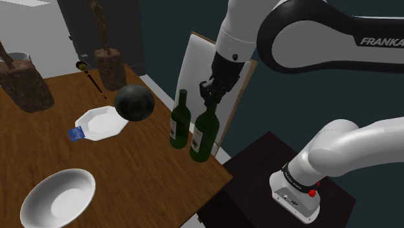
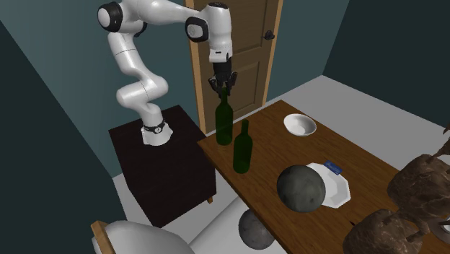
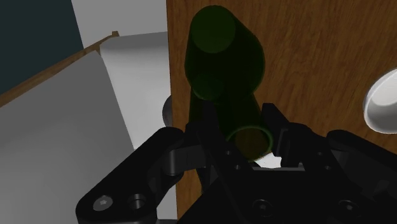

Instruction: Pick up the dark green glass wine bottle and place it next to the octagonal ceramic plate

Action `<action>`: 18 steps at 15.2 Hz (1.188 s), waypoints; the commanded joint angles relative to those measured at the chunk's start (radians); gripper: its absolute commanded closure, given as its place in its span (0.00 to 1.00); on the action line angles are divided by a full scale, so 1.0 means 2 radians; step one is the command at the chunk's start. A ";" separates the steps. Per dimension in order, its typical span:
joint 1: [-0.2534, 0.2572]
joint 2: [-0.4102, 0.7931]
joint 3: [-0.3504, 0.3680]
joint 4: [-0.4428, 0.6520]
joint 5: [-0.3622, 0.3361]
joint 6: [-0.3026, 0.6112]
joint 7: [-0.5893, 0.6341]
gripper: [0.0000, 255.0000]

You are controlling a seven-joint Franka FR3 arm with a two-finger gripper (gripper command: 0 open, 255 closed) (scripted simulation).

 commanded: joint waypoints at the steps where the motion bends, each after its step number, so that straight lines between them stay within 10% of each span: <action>1: -0.001 0.001 -0.003 0.014 -0.002 -0.014 0.000 1.00; 18: -0.014 0.023 -0.019 0.143 -0.022 -0.122 0.003 1.00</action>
